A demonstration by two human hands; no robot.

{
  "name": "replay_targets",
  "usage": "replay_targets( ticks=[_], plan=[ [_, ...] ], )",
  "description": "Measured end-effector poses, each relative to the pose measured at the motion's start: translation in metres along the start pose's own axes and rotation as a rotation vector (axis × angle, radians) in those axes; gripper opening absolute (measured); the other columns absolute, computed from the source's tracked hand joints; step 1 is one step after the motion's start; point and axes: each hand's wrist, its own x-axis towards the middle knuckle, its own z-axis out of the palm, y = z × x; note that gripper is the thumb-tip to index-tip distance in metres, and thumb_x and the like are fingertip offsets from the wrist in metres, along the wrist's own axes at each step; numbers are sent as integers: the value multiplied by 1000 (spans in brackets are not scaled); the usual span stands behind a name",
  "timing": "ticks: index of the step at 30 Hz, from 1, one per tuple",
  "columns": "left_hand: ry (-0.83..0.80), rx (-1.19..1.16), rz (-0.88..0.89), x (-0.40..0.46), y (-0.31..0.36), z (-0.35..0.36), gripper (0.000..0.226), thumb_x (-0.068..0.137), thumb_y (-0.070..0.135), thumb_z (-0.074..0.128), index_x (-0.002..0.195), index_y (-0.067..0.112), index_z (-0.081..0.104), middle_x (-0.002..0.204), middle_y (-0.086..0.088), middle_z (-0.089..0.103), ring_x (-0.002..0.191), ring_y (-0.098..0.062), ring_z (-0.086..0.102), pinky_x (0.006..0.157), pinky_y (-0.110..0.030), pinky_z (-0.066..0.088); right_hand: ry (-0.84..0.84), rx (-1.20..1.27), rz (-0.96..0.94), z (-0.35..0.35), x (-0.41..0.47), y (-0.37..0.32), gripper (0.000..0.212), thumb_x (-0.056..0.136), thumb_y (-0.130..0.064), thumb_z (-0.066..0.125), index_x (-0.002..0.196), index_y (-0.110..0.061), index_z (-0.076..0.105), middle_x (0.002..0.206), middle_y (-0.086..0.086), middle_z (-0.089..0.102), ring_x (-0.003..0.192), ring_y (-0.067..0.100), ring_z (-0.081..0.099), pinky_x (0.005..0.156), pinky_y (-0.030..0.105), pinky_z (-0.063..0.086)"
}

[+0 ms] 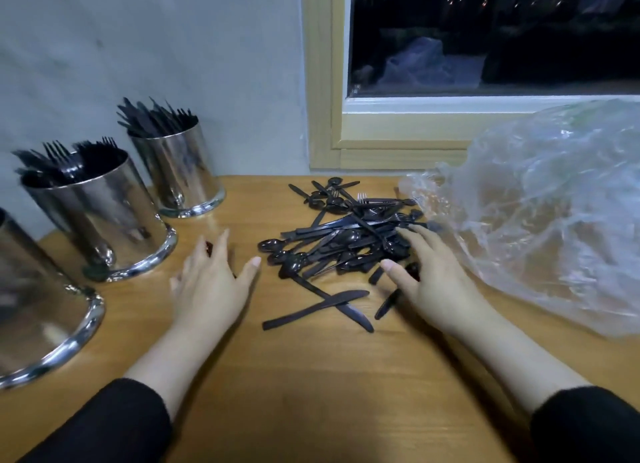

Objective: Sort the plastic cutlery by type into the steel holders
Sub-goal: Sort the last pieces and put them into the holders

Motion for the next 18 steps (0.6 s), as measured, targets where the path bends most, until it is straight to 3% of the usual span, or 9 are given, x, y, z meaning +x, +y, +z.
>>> replay_targets(
  ticks=[4, 7, 10, 13, 16, 18],
  plan=[
    [-105, 81, 29, 16, -14, 22, 75, 100, 70, 26, 162, 29, 20, 171, -5, 16, 157, -24, 15, 127, -52, 13, -65, -43, 193, 42, 15, -13, 83, 85, -80, 26, 157, -38, 22, 167, -4, 12, 154, 19, 8, 123, 58, 9],
    [-117, 20, 141, 28, -8, 29, 59, 108, 48, 33, 162, 27, 23, 171, -2, 15, 158, -18, 13, 129, -44, 8, -77, -120, 160, 54, 29, -15, 80, 87, -80, 20, 156, -40, 23, 168, -7, 11, 155, 18, 8, 124, 53, 7],
    [-146, -91, 189, 39, -3, 30, 53, 111, 27, 36, 162, 30, 24, 171, 4, 16, 157, -21, 16, 128, -38, 8, -102, -141, 84, 61, 44, -17, 70, 93, -73, 29, 155, -40, 26, 168, -8, 12, 155, 18, 6, 125, 48, 8],
    [-221, -242, 165, 44, 0, 25, 51, 111, 37, 33, 160, 39, 24, 169, 13, 19, 157, -29, 16, 127, -46, 17, -158, -115, -34, 66, 58, -20, 56, 98, -64, 35, 150, -43, 34, 167, -13, 14, 155, 16, 3, 125, 47, 8],
    [-274, -284, 208, 45, 9, 18, 55, 108, 51, 30, 161, 42, 19, 169, 17, 10, 157, -20, 10, 126, -42, 9, -209, -63, -113, 67, 67, -23, 46, 98, -60, 39, 142, -47, 44, 164, -20, 19, 154, 9, 5, 125, 48, 7],
    [-274, -279, 237, 45, 16, 14, 57, 107, 53, 32, 160, 44, 15, 169, 18, 3, 156, -15, 8, 126, -40, 5, -154, 73, -112, 66, 70, -27, 40, 97, -58, 43, 133, -45, 54, 157, -21, 33, 150, 5, 18, 125, 49, 13]
  ],
)
